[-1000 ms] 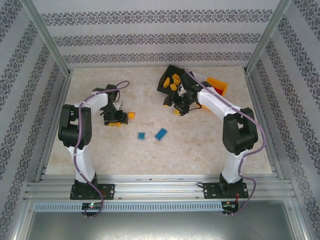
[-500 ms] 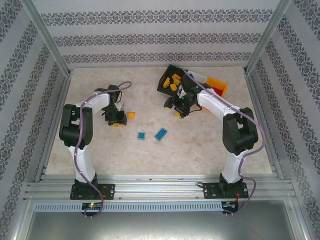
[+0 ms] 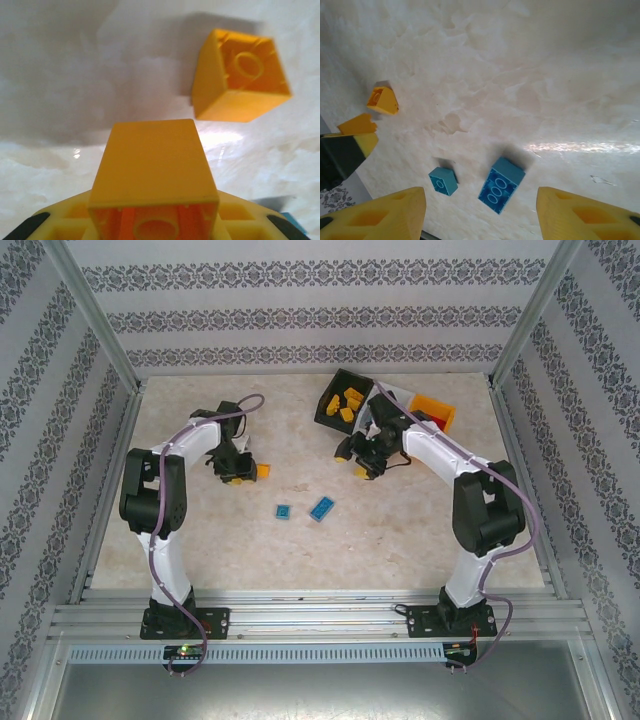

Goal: Sort the legos into containers by color

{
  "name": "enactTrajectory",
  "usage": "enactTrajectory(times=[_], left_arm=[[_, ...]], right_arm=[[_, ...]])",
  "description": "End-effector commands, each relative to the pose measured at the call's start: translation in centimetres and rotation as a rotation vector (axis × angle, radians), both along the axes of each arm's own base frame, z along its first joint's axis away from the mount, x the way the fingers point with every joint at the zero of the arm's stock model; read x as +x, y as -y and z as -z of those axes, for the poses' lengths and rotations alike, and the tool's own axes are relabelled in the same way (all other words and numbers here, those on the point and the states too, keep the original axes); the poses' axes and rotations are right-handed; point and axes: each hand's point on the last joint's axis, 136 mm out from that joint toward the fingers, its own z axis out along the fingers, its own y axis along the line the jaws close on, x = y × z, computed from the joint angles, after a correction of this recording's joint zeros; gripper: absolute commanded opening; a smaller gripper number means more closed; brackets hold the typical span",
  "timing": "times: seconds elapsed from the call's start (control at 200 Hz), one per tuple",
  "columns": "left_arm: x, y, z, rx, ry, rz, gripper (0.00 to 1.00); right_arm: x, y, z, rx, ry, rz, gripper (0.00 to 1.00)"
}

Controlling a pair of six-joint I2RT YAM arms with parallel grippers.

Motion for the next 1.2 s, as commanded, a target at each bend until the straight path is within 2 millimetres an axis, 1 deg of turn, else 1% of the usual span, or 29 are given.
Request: enactTrajectory(times=[0.0, 0.17, 0.265, 0.285, 0.355, 0.47, 0.6, 0.699, 0.759, 0.799, 0.819, 0.884, 0.979, 1.064, 1.194], left_arm=[[2.7, 2.5, -4.4, -0.141, 0.107, -0.084, 0.33], [8.2, 7.5, -8.2, -0.433, 0.222, -0.180, 0.32], [10.9, 10.2, -9.8, -0.560, 0.251, -0.195, 0.32], [11.5, 10.8, -10.3, -0.590, 0.261, -0.198, 0.32], [13.6, 12.8, -11.2, -0.692, 0.270, -0.222, 0.32], [17.1, 16.8, -13.3, -0.914, 0.292, -0.274, 0.31], [19.9, 21.3, -15.0, -1.104, 0.276, -0.297, 0.31], [21.5, 23.9, -15.3, -1.180, 0.254, -0.305, 0.31], [22.3, 24.9, -15.2, -1.189, 0.250, -0.303, 0.31], [22.7, 25.4, -14.6, -1.179, 0.241, -0.303, 0.31], [23.0, 25.6, -14.8, -1.178, 0.244, -0.301, 0.31], [23.7, 25.9, -14.3, -1.176, 0.245, -0.308, 0.31], [24.7, 25.8, -13.7, -1.178, 0.256, -0.340, 0.32], [25.4, 25.3, -13.1, -1.162, 0.273, -0.370, 0.32], [25.6, 25.4, -11.9, -1.154, 0.258, -0.382, 0.34]], right_arm=[[-0.6, 1.5, -1.2, 0.005, 0.027, 0.012, 0.61], [-2.2, 3.9, -1.1, -0.021, 0.008, 0.044, 0.61], [-3.5, 5.2, -0.9, -0.037, -0.001, 0.066, 0.61], [-3.8, 5.3, -0.8, -0.039, -0.005, 0.067, 0.61], [-4.9, 5.8, -0.3, -0.046, -0.022, 0.080, 0.61], [-6.6, 6.2, 0.4, -0.043, -0.048, 0.102, 0.61], [-8.0, 6.9, 1.1, -0.066, -0.067, 0.111, 0.61], [-8.7, 7.1, 1.5, -0.074, -0.084, 0.110, 0.61], [-8.7, 7.1, 1.6, -0.068, -0.090, 0.110, 0.61], [-8.7, 7.3, 1.4, -0.074, -0.091, 0.104, 0.61], [-8.6, 7.5, 1.4, -0.082, -0.089, 0.102, 0.61], [-8.4, 8.0, 0.9, -0.103, -0.074, 0.099, 0.61], [-8.3, 8.6, 0.8, -0.116, -0.074, 0.095, 0.61], [-8.3, 9.1, 0.6, -0.121, -0.074, 0.098, 0.61], [-8.2, 10.0, 0.7, -0.123, -0.079, 0.114, 0.61]])
